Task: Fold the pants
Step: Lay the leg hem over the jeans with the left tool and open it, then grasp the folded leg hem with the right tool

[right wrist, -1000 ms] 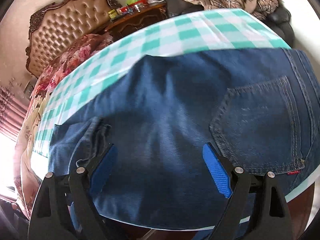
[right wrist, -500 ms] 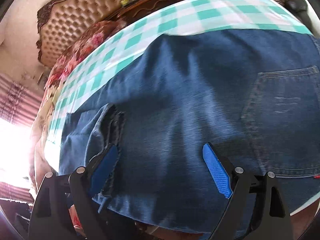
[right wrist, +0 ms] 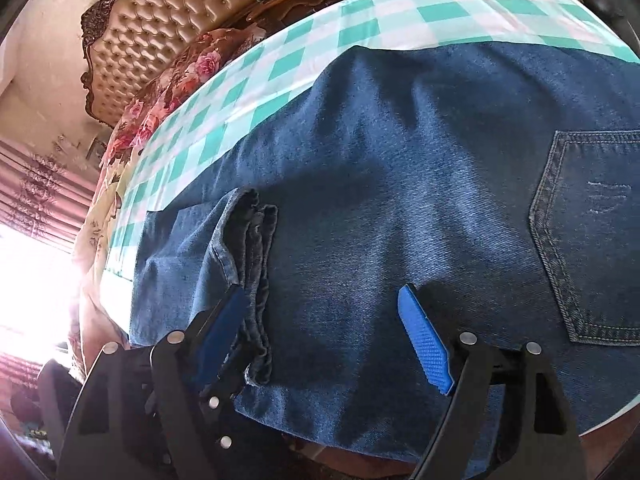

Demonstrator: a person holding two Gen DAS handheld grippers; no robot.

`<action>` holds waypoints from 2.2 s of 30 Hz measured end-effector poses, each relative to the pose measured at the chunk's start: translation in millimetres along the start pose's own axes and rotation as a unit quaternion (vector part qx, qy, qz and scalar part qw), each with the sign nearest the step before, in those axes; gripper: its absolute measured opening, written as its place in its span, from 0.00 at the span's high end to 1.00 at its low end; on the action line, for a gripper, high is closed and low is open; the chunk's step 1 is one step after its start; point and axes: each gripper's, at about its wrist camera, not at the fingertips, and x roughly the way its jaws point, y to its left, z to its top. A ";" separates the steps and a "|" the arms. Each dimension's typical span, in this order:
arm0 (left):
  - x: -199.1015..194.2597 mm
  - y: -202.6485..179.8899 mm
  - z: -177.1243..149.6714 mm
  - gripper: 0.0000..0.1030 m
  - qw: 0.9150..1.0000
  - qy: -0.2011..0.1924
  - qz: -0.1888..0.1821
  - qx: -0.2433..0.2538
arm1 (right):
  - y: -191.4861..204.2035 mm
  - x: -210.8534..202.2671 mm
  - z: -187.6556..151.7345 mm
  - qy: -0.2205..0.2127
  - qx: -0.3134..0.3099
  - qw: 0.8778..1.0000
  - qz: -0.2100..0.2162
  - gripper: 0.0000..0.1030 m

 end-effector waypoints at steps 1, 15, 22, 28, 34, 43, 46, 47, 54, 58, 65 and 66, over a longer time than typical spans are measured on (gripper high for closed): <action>-9.5 -2.0 0.8 0.87 1.000 -0.016 0.004 0.008 | -1.0 -0.2 0.1 0.000 0.000 1.000 -0.001 0.25; -31.9 -23.1 -31.0 0.60 0.997 -0.022 0.012 0.073 | 0.4 0.6 1.6 0.006 -0.005 1.000 0.008 0.25; -8.9 -30.9 -31.9 0.60 0.993 0.005 0.046 0.111 | 9.2 -0.8 2.9 -0.003 -0.026 0.999 -0.027 0.25; -6.2 -27.1 -27.8 0.75 0.995 0.008 0.033 0.095 | 25.1 -1.7 1.3 -0.016 -0.062 0.995 -0.078 0.23; -23.0 -19.1 -16.5 0.85 0.997 -0.015 0.029 0.077 | 21.5 3.0 6.8 0.016 -0.029 0.999 -0.006 0.20; -48.3 -4.5 3.3 0.87 0.998 -0.043 0.022 0.047 | 12.6 28.9 24.6 0.121 0.091 0.976 0.154 0.20; -53.8 -2.2 7.7 0.87 0.997 -0.049 0.025 0.045 | 20.0 35.2 25.3 0.135 0.093 0.974 0.156 0.20; -55.1 -2.1 9.0 0.87 0.997 -0.051 0.025 0.045 | 22.1 38.2 24.6 0.141 0.094 0.973 0.158 0.20; -61.0 -11.7 7.1 0.87 0.996 -0.053 0.025 0.063 | 32.6 56.7 38.1 0.130 0.092 0.974 0.160 0.24; -56.6 -24.0 6.1 0.88 0.995 -0.049 0.030 0.082 | 40.6 61.3 53.4 0.099 0.052 0.985 0.130 0.88; -27.9 -57.7 9.9 0.93 0.994 -0.038 -0.009 0.102 | 37.1 29.4 64.5 0.037 -0.043 0.995 0.076 0.88; -20.4 -62.4 9.5 0.93 0.994 -0.032 -0.018 0.100 | 31.7 32.0 65.4 0.039 -0.042 0.996 0.068 0.88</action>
